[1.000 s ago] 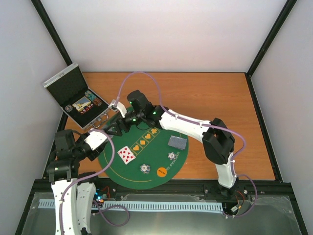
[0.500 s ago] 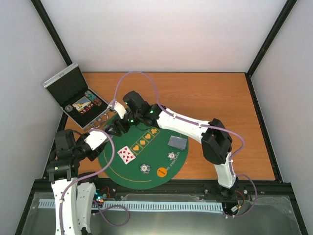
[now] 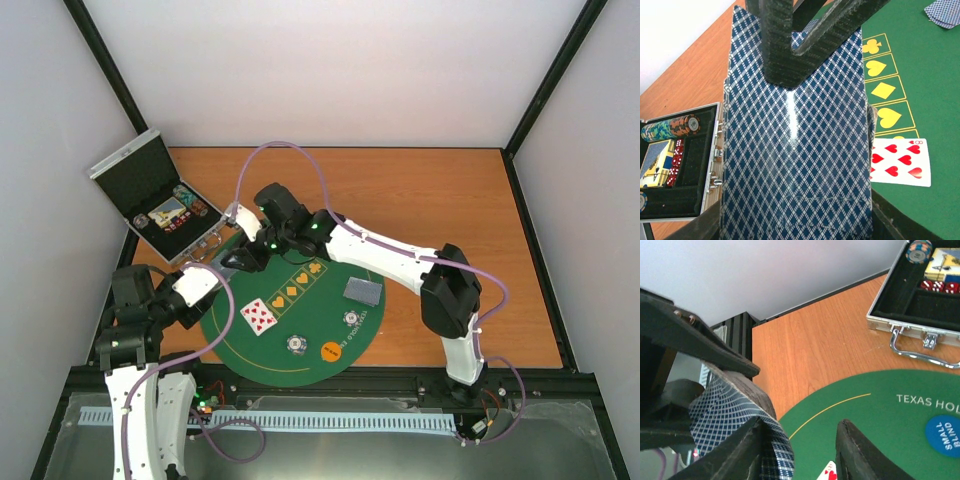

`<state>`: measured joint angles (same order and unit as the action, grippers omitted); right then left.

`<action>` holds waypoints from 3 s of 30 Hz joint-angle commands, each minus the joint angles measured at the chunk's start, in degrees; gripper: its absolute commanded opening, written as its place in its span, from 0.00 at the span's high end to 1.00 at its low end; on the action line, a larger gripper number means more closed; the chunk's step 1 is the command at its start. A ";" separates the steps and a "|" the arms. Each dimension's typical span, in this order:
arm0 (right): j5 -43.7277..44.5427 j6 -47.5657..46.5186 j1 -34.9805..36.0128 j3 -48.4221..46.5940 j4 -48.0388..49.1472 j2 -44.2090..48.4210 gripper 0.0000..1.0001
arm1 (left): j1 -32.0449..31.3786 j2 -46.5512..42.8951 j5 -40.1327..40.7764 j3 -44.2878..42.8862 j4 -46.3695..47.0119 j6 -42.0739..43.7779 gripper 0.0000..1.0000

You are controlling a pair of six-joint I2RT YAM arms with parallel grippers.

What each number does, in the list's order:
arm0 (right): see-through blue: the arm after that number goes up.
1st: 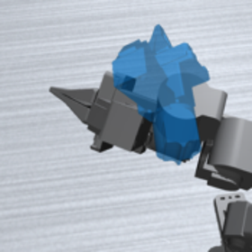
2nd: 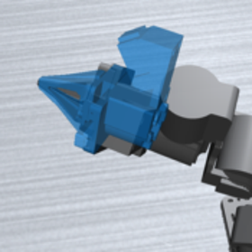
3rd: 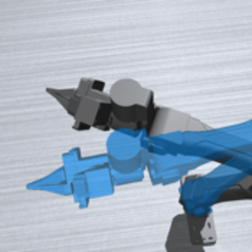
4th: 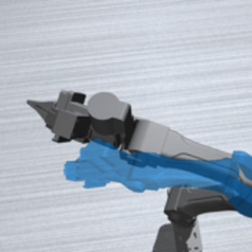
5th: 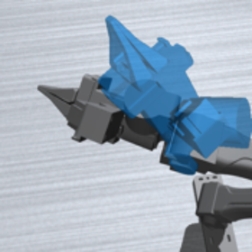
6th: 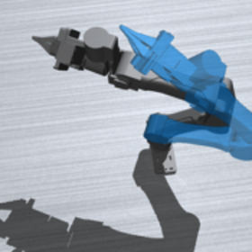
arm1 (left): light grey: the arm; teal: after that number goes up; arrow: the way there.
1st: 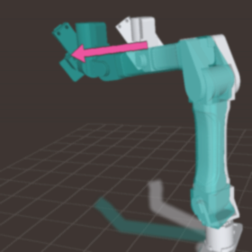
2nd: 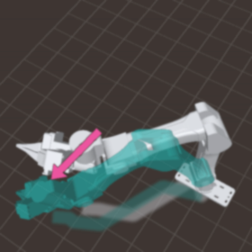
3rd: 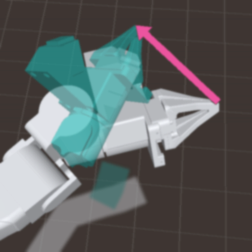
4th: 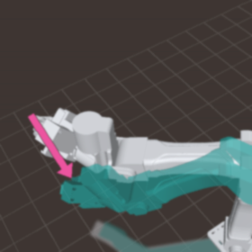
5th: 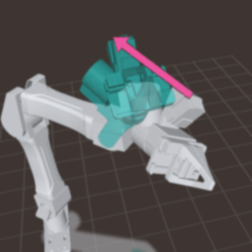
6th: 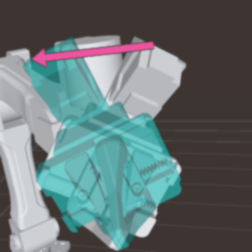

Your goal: Distribute texas hold em gaming equipment

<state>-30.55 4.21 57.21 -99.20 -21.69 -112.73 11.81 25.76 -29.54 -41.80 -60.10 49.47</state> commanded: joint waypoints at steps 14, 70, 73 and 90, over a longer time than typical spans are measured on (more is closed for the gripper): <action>5.06 -3.50 -0.59 -1.19 -4.57 5.43 0.97 | 0.33 -0.98 -1.36 -1.51 1.01 0.19 0.49; 21.36 -71.48 4.36 37.88 17.62 5.90 0.96 | 3.04 -3.34 0.05 0.02 2.07 -1.50 0.49; 21.08 -70.98 4.40 36.57 15.74 5.13 0.97 | 3.04 -3.30 0.09 0.04 1.95 -1.56 0.49; 20.71 -69.23 5.44 35.06 11.95 3.66 0.90 | 3.04 -3.33 0.10 0.05 2.05 -1.48 0.49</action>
<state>-8.62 -66.19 61.63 -62.22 -8.51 -107.81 14.26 22.83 -28.75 -41.63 -59.59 48.56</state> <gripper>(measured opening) 0.099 0.511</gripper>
